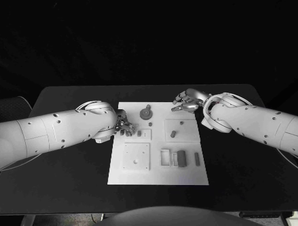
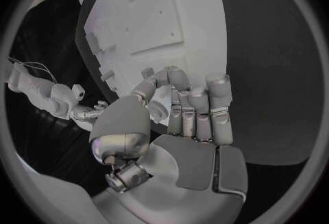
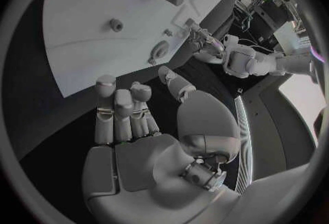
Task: Assemble the parts on the task board
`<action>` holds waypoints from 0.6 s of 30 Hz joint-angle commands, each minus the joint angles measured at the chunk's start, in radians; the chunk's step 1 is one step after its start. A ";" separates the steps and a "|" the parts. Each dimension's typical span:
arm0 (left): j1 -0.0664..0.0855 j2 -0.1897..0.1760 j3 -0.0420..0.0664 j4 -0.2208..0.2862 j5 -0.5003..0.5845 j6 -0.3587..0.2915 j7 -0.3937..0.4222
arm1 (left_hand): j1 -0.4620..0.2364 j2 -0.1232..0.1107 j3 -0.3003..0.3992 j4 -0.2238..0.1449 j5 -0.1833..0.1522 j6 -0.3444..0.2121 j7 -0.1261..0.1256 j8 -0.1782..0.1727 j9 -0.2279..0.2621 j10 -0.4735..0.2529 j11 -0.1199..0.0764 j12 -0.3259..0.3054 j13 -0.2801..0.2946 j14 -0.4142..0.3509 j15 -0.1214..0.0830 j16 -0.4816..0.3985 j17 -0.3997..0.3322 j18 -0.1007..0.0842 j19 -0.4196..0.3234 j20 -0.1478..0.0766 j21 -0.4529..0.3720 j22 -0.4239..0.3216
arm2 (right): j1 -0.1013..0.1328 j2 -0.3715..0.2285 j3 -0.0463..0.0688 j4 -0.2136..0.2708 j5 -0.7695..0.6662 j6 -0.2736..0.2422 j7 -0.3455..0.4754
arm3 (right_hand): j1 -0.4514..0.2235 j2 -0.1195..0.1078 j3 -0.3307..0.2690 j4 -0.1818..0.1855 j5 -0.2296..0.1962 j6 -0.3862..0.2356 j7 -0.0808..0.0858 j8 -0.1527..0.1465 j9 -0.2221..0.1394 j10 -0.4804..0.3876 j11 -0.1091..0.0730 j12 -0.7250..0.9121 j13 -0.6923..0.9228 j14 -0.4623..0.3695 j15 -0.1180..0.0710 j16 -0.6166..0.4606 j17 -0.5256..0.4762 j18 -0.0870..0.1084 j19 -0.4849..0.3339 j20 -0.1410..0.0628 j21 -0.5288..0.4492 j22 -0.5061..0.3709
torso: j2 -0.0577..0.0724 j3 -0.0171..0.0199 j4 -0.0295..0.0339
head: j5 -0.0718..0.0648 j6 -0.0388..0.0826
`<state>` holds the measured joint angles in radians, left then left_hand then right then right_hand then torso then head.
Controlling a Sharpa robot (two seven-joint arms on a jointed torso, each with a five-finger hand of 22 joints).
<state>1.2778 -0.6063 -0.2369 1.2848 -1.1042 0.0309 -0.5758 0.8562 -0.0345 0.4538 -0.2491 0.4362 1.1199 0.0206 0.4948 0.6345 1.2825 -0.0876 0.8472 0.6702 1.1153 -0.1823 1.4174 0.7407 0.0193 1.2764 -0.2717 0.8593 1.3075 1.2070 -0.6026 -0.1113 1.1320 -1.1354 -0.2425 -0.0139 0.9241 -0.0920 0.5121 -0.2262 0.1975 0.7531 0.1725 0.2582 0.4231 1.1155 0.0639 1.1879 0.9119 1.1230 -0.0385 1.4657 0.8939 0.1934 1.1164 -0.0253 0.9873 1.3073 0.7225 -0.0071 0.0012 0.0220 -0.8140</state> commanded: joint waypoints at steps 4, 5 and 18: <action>0.000 0.000 0.000 0.002 -0.013 0.006 -0.004 | 0.064 0.052 0.023 -0.030 0.006 -0.006 -0.002 0.006 -0.002 0.000 -0.002 0.007 0.001 0.005 -0.010 0.005 -0.001 0.070 0.007 0.001 0.006 0.017 | 0.000 0.000 0.000 0.001 -0.006 0.012 0.005 | -0.011 0.003 -0.002 0.006 0.005 -0.003 0.008 0.004 -0.001 -0.009 0.001 0.003 -0.002 -0.002 -0.004 0.007 -0.002 0.068 -0.002 -0.007 -0.005 0.011 | 0.000 -0.0006 0.0003 | 0.000 -0.001; 0.000 0.000 0.000 0.002 -0.015 0.005 -0.005 | 0.064 0.052 0.023 -0.029 0.006 -0.005 -0.002 0.006 -0.002 0.000 -0.002 0.007 0.001 0.005 -0.010 0.005 -0.001 0.070 0.007 0.001 0.006 0.017 | 0.000 0.000 0.000 0.002 -0.006 0.012 0.005 | -0.011 0.003 -0.002 0.006 0.005 -0.003 0.008 0.004 -0.001 -0.009 0.001 0.003 -0.002 -0.002 -0.004 0.007 -0.002 0.068 -0.002 -0.007 -0.005 0.011 | 0.000 -0.0006 0.0004 | 0.001 -0.001; 0.000 0.003 0.000 0.002 -0.013 0.012 -0.004 | 0.061 0.048 0.019 -0.024 0.008 -0.005 -0.002 0.010 -0.005 0.001 -0.003 0.009 0.001 0.007 -0.011 0.006 -0.002 0.069 0.009 0.001 0.006 0.016 | 0.000 0.001 0.000 0.001 -0.006 0.012 0.005 | -0.011 0.003 -0.002 0.006 0.005 -0.003 0.008 0.004 -0.002 -0.009 0.001 0.003 -0.002 -0.002 -0.004 0.007 -0.002 0.068 -0.002 -0.007 -0.005 0.011 | 0.000 -0.0002 0.0000 | 0.001 0.000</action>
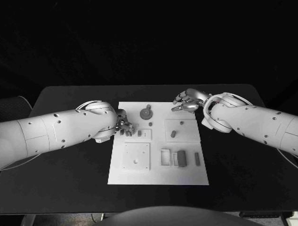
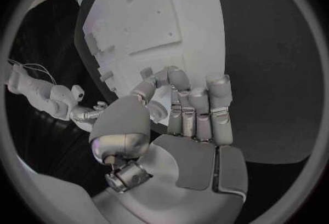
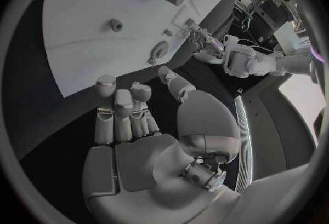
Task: Assemble the parts on the task board
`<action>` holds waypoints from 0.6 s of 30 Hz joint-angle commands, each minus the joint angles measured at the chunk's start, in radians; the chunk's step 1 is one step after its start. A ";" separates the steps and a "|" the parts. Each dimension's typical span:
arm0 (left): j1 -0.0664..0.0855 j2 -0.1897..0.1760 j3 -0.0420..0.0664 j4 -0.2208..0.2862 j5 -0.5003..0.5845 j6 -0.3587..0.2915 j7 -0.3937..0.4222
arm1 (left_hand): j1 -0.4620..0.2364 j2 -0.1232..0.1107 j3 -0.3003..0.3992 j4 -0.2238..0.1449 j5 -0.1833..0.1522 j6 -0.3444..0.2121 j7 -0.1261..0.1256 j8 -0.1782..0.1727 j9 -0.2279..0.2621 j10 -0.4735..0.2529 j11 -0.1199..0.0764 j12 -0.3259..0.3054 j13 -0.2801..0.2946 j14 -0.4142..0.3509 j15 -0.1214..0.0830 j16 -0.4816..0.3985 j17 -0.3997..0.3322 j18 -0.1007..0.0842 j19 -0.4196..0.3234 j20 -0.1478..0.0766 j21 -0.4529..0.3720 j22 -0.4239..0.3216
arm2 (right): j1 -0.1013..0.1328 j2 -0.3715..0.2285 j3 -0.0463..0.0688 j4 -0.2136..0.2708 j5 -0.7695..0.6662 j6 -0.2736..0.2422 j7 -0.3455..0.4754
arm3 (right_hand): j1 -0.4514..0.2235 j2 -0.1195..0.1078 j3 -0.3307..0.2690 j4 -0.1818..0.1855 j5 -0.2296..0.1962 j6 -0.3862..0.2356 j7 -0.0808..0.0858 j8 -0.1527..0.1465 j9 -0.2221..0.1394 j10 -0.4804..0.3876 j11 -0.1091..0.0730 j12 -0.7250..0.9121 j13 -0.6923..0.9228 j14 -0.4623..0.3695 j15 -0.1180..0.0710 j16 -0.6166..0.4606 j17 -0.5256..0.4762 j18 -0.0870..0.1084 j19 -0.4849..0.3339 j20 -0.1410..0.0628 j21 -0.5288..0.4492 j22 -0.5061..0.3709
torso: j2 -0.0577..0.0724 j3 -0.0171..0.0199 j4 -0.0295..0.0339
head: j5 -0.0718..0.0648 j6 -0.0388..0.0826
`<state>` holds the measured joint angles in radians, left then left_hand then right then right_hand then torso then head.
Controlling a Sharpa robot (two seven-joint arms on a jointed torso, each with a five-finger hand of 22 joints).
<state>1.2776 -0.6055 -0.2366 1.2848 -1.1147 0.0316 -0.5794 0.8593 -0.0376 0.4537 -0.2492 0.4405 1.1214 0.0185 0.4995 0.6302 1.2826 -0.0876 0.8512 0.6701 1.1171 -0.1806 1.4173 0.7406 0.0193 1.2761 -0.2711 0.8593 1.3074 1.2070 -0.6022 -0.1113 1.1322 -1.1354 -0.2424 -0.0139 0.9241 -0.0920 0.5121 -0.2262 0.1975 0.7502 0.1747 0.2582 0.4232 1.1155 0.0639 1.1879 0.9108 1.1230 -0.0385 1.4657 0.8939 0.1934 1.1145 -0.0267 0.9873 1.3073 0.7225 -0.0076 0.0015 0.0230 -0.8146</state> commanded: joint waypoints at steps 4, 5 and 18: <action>0.000 0.001 0.000 0.001 0.003 0.014 -0.002 | 0.033 0.028 0.008 0.004 -0.022 -0.010 -0.001 0.009 -0.007 -0.001 -0.002 0.005 -0.002 0.004 -0.012 0.004 -0.004 0.069 0.009 0.000 0.003 0.015 | 0.000 0.000 0.000 0.001 -0.006 0.012 0.005 | -0.011 0.003 -0.002 0.006 0.005 0.000 0.005 0.004 -0.002 -0.009 0.001 0.003 -0.001 -0.002 -0.004 0.007 -0.002 0.068 0.000 -0.005 -0.005 0.011 | 0.000 0.0006 -0.0003 | 0.000 0.001; 0.000 0.001 0.000 0.001 0.004 0.015 -0.003 | 0.024 0.021 0.005 0.014 -0.029 -0.011 0.000 0.009 -0.008 -0.001 -0.002 0.005 -0.002 0.004 -0.012 0.004 -0.005 0.069 0.008 0.000 0.002 0.014 | 0.000 0.000 0.000 0.001 -0.006 0.012 0.005 | -0.011 0.003 -0.002 0.006 0.005 0.000 0.005 0.004 -0.002 -0.009 0.001 0.003 -0.001 -0.002 -0.004 0.007 -0.002 0.068 0.000 -0.005 -0.005 0.011 | 0.000 0.0006 -0.0003 | 0.000 0.001; 0.000 0.003 0.000 -0.001 0.006 0.001 0.001 | -0.035 -0.022 -0.002 0.082 -0.104 -0.021 0.000 0.016 -0.022 -0.005 -0.002 0.009 -0.006 0.001 -0.012 0.005 -0.009 0.073 0.005 -0.003 -0.004 0.016 | 0.000 -0.001 0.000 0.001 -0.006 0.011 0.005 | -0.011 0.003 -0.002 0.006 0.005 0.000 0.005 0.004 -0.002 -0.009 0.001 0.004 -0.001 -0.002 -0.004 0.007 -0.002 0.068 0.000 -0.005 -0.005 0.011 | 0.000 0.0001 -0.0001 | -0.001 0.002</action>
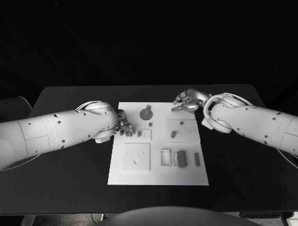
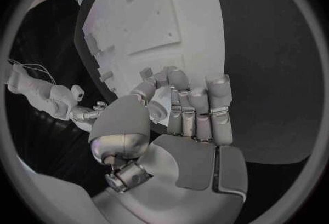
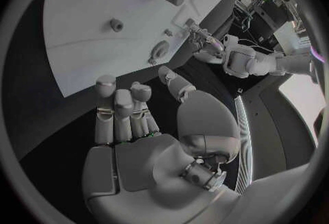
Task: Assemble the parts on the task board
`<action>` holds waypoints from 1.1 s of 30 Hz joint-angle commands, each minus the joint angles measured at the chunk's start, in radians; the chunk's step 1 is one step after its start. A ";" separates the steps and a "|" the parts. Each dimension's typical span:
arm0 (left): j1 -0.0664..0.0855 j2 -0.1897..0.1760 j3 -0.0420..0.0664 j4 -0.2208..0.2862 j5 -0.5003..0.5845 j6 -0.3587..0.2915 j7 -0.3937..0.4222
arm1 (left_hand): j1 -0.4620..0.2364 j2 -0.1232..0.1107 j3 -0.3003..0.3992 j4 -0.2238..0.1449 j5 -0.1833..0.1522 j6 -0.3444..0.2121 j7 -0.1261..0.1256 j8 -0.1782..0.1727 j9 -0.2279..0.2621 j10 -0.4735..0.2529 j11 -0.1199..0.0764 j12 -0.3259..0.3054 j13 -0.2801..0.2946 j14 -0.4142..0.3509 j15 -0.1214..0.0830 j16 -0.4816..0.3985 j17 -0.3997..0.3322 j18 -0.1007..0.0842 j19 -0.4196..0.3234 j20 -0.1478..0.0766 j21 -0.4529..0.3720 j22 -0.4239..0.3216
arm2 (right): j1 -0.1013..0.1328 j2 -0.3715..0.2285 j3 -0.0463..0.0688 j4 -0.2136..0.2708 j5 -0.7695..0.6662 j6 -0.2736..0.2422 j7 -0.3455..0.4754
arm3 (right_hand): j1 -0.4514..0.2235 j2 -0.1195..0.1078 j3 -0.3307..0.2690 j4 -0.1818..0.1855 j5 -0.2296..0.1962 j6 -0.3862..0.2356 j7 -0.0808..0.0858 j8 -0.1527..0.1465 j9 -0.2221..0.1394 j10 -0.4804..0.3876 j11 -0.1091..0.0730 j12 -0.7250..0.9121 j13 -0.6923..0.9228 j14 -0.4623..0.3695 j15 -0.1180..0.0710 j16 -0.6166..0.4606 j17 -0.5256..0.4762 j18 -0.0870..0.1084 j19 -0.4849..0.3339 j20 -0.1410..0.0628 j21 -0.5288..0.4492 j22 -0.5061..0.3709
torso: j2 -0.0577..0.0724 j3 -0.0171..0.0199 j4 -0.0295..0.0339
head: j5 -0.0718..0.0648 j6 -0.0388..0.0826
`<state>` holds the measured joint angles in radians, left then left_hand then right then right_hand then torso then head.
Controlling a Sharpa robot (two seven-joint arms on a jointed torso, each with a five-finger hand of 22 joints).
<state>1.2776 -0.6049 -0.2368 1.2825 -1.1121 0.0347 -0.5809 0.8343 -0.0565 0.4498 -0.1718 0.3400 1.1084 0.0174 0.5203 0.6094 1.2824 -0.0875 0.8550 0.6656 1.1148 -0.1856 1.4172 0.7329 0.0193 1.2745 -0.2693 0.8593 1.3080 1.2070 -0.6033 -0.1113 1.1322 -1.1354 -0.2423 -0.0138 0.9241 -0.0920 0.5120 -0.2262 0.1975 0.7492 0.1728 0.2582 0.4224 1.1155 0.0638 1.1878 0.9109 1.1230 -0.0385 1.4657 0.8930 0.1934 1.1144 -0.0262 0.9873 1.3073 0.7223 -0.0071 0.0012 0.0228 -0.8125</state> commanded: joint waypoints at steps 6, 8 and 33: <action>0.000 0.003 0.000 0.001 0.000 -0.017 0.005 | 0.044 0.047 0.032 -0.036 0.019 -0.006 0.000 0.005 -0.006 -0.003 -0.005 0.011 -0.001 0.006 -0.010 0.010 -0.002 0.074 0.009 -0.005 0.001 0.018 | 0.000 0.000 0.000 0.001 -0.006 0.013 0.005 | -0.011 0.003 -0.002 0.006 0.005 0.001 0.007 0.004 -0.001 -0.009 0.001 0.004 -0.001 -0.002 -0.004 0.007 -0.001 0.068 0.000 -0.006 -0.005 0.011 | 0.000 -0.0004 0.0001 | -0.001 0.000; 0.000 0.003 0.000 0.001 -0.001 -0.017 0.006 | 0.068 0.056 0.059 -0.045 0.020 -0.005 0.000 0.007 -0.009 -0.002 -0.005 0.012 -0.002 0.007 -0.010 0.010 -0.003 0.074 0.011 -0.004 0.002 0.018 | 0.000 0.000 0.000 0.001 -0.006 0.013 0.005 | -0.011 0.003 -0.002 0.006 0.005 0.001 0.007 0.004 -0.001 -0.009 0.001 0.004 -0.001 -0.002 -0.004 0.007 -0.001 0.068 0.000 -0.006 -0.005 0.011 | 0.000 -0.0005 0.0002 | -0.001 -0.001; 0.000 0.003 0.000 0.002 0.001 0.006 0.007 | 0.084 0.029 0.081 -0.044 0.008 -0.009 0.002 0.016 -0.021 -0.003 -0.002 0.014 -0.007 0.008 -0.007 0.011 -0.007 0.069 0.013 -0.001 0.004 0.016 | 0.000 0.000 0.000 0.001 -0.006 0.013 0.005 | -0.011 0.003 -0.002 0.007 0.005 0.001 0.007 0.005 -0.001 -0.009 0.001 0.004 -0.001 -0.002 -0.004 0.007 -0.001 0.068 0.000 -0.006 -0.005 0.011 | 0.000 0.0001 0.0001 | -0.002 -0.002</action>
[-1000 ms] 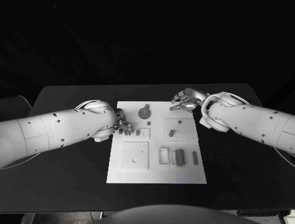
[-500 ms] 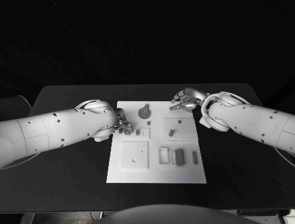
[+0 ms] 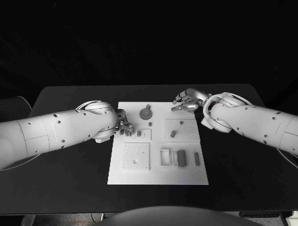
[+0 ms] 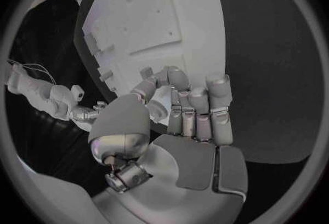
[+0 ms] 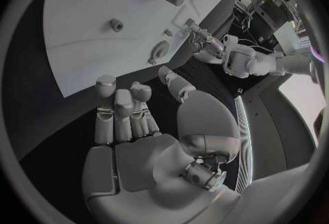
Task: Assemble the parts on the task board
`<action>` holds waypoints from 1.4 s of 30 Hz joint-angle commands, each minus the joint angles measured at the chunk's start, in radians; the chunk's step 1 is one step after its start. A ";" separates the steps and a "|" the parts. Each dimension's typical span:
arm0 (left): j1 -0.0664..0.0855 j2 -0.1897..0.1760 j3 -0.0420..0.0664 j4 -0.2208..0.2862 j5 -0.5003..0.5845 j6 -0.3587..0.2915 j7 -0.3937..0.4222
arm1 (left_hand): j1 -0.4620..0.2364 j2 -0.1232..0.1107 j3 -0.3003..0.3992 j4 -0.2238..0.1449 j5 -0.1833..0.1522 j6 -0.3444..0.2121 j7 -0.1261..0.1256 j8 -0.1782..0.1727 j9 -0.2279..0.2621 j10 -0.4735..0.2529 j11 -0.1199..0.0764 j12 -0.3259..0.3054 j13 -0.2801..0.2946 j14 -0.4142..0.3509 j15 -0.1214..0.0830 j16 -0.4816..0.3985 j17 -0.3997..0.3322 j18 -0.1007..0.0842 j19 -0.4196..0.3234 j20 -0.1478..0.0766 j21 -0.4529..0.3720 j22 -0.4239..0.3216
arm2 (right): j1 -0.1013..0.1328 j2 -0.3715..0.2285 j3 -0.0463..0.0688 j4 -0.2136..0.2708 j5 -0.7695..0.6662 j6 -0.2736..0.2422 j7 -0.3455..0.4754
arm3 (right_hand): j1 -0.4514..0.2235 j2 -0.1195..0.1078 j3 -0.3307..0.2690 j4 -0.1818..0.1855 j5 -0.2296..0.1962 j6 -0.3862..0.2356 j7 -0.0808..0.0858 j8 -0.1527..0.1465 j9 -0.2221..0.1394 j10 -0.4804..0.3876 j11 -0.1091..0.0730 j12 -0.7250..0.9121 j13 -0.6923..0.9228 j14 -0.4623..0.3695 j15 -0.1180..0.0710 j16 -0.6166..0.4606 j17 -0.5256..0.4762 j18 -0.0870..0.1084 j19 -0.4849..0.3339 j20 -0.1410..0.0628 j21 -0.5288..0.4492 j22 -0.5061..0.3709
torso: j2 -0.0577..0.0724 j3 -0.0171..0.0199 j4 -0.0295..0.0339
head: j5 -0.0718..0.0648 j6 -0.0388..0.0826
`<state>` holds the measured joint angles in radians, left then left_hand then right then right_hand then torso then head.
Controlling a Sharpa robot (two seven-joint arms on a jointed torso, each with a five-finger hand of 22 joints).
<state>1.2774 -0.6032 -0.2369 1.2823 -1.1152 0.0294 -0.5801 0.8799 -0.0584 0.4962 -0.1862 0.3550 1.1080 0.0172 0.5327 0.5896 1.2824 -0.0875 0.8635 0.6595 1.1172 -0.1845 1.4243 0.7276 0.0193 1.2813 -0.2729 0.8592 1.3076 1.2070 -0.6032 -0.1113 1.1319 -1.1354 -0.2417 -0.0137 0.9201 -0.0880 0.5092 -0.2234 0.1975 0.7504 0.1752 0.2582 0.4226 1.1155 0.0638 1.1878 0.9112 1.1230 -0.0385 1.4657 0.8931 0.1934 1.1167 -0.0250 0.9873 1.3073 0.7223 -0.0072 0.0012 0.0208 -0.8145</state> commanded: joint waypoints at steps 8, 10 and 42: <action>0.000 0.001 0.000 0.000 0.009 0.016 0.007 | -0.039 -0.025 -0.008 0.024 -0.013 -0.018 0.003 0.007 -0.010 -0.009 0.000 0.007 -0.004 0.001 -0.006 0.004 -0.005 0.070 0.002 0.000 -0.001 0.016 | 0.000 -0.001 0.000 0.001 -0.006 0.011 0.005 | -0.007 -0.001 0.001 0.004 0.005 -0.001 0.005 0.005 -0.001 -0.009 0.001 0.004 -0.002 -0.002 -0.004 0.007 -0.001 0.068 -0.002 -0.007 -0.005 0.011 | 0.000 -0.0001 0.0000 | -0.001 0.000; 0.000 0.001 0.000 0.000 0.010 0.016 0.007 | -0.057 -0.028 -0.029 0.023 -0.007 -0.020 0.004 0.009 -0.011 -0.010 0.000 0.008 -0.004 -0.001 -0.007 0.005 -0.005 0.071 0.000 -0.001 -0.001 0.017 | -0.001 -0.001 0.000 0.001 -0.006 0.012 0.005 | -0.007 -0.001 0.001 0.004 0.005 -0.001 0.005 0.005 -0.001 -0.009 0.001 0.004 -0.002 -0.002 -0.004 0.007 -0.001 0.068 -0.002 -0.007 -0.005 0.011 | 0.000 -0.0001 0.0000 | -0.001 0.000; 0.000 -0.007 0.001 0.001 0.013 -0.002 0.010 | -0.104 -0.037 -0.059 0.040 -0.016 -0.023 0.002 0.015 -0.017 -0.013 -0.003 0.012 -0.006 -0.004 -0.009 0.008 -0.006 0.076 -0.004 -0.003 -0.003 0.018 | -0.001 -0.002 0.000 0.003 -0.006 0.010 0.006 | -0.007 -0.001 0.001 0.004 0.005 -0.001 0.005 0.004 -0.002 -0.009 0.001 0.004 -0.002 -0.001 -0.004 0.007 -0.001 0.068 -0.002 -0.007 -0.005 0.011 | 0.000 0.0001 -0.0001 | 0.001 0.002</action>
<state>1.2773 -0.6086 -0.2368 1.2806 -1.1074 0.0322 -0.5786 0.7769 -0.1008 0.4368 -0.1437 0.3454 1.0921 0.0166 0.5431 0.5734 1.2733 -0.0895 0.8721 0.6553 1.1134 -0.1872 1.4283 0.7222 0.0195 1.2779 -0.2694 0.8592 1.3080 1.2068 -0.6049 -0.1113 1.1330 -1.1354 -0.2417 -0.0137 0.9202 -0.0881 0.5093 -0.2234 0.1975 0.7480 0.1739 0.2582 0.4219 1.1155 0.0638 1.1878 0.9105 1.1230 -0.0385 1.4697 0.8932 0.1934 1.1149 -0.0228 0.9873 1.3073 0.7224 -0.0071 0.0009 0.0218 -0.8139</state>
